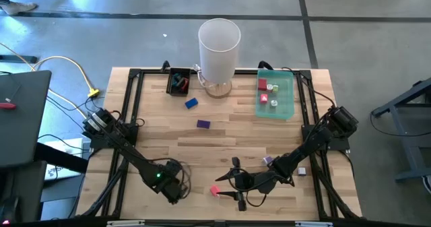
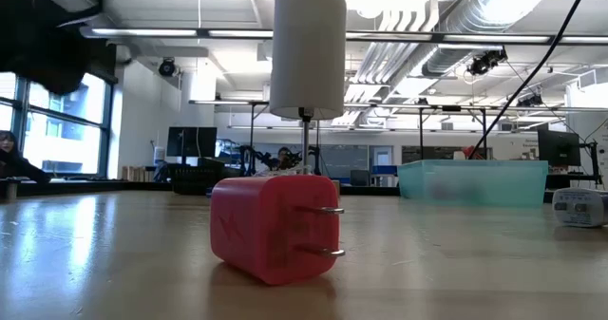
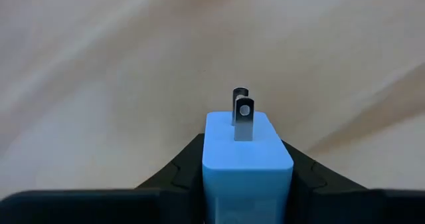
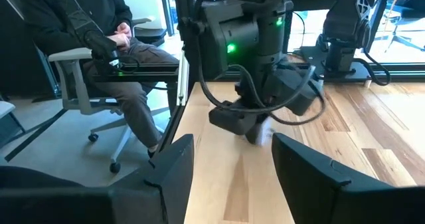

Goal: Pick & Place Office items
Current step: Put the blue adapter into the green bin

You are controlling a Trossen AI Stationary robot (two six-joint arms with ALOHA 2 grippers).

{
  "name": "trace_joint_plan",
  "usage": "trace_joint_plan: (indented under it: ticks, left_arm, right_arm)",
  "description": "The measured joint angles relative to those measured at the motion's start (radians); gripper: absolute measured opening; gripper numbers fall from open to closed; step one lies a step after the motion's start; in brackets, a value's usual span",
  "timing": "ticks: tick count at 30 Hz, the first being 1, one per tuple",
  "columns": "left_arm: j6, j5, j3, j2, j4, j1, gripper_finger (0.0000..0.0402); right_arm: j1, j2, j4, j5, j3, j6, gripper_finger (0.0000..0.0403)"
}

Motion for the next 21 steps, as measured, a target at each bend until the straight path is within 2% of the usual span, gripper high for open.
trace_joint_plan:
  ticks: [7,10,16,21]
  left_arm:
    - [0.236,-0.272,0.049,-0.112,0.049,0.027,0.0107]
    - [0.401,-0.438,0.070,-0.172,0.094,0.020,0.0107]
    - [0.839,-0.722,0.074,-0.275,0.292,-0.007,0.0107]
    - [1.172,-0.830,0.074,-0.293,0.491,-0.024,0.0107]
  right_arm:
    - [0.000,0.000,0.005,0.000,0.000,0.000,0.0192]
    - [0.000,0.000,0.008,0.000,0.000,0.000,0.0192]
    - [-0.009,0.000,0.032,0.001,0.000,-0.037,0.0191]
    - [-0.046,0.000,0.072,0.005,0.000,-0.083,0.0192]
